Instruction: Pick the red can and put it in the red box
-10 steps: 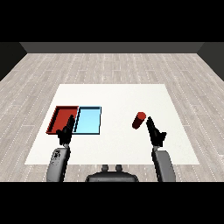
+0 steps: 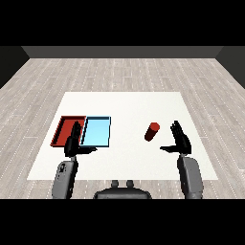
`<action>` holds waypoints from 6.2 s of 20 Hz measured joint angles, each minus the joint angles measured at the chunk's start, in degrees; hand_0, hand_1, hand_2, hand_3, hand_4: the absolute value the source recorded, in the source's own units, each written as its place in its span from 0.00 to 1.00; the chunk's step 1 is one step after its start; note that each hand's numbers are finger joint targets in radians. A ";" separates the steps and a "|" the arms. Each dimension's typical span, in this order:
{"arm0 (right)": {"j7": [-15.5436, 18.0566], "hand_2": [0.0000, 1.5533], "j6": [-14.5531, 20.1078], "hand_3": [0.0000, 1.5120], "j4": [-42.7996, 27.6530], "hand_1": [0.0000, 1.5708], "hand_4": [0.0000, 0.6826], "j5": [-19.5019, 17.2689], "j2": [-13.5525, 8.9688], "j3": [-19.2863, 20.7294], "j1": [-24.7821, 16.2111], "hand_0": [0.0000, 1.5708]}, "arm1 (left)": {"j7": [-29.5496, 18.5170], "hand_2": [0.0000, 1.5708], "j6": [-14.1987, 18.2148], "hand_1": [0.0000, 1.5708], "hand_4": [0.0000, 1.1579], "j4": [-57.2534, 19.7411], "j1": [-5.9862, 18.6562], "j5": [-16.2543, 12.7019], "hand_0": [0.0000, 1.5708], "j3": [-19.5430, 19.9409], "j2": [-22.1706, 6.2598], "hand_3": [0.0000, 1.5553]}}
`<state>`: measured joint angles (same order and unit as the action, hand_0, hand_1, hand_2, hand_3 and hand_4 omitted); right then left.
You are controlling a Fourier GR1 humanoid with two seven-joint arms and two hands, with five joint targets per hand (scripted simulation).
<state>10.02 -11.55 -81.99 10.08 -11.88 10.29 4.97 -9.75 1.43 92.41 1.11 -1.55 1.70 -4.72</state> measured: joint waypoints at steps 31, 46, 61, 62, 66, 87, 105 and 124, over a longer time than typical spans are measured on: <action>14.32 0.00 -7.53 0.00 22.78 0.00 0.00 2.08 -2.91 4.77 12.36 0.00 | -12.22 0.00 -1.06 0.00 0.00 -0.09 -3.10 0.25 0.00 -0.28 3.16 0.00; 18.66 0.00 -6.58 0.00 38.75 0.00 0.00 1.92 -0.63 3.96 21.21 0.00 | -12.44 0.00 -4.12 0.00 0.00 0.07 -3.22 -3.25 0.00 2.04 1.71 0.00; 24.16 0.00 -6.17 0.00 49.17 0.00 0.00 1.98 1.18 3.34 25.45 0.00 | -11.61 0.00 -3.87 0.00 0.00 0.80 -2.97 -3.08 0.00 2.11 2.00 0.00; 22.61 0.00 -5.64 0.00 47.19 0.00 0.00 2.43 1.58 3.08 24.85 0.00 | -11.93 0.00 -3.94 0.00 0.00 -0.06 -2.53 -3.17 0.00 2.50 1.83 0.00; 22.50 0.00 -4.93 0.00 48.22 0.00 0.00 2.64 2.19 2.90 26.30 0.00 | -11.37 0.00 -3.34 0.00 0.00 1.38 -3.14 -2.84 0.00 1.88 2.43 0.00; 25.79 0.00 -5.00 0.00 59.97 0.00 0.00 1.88 1.04 3.59 33.26 0.00 | -11.24 0.00 -4.04 0.00 0.00 1.89 -3.60 -3.45 0.00 2.21 2.00 0.00; 26.81 0.95 -0.13 0.95 64.50 0.94 0.97 0.17 2.43 3.39 36.05 0.94 | -9.77 0.00 -3.37 0.00 0.00 2.38 -2.43 -3.43 0.00 2.76 1.82 0.00; 23.88 0.93 6.78 0.93 51.00 0.91 0.96 -2.47 2.73 -0.22 33.01 0.91 | -10.90 0.00 -4.85 0.00 0.00 0.47 -2.76 -2.58 0.00 1.68 1.89 0.00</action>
<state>33.90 -4.78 -30.98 7.61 -9.15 10.07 37.98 -20.65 -3.42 92.89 -1.66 -4.13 3.37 -2.83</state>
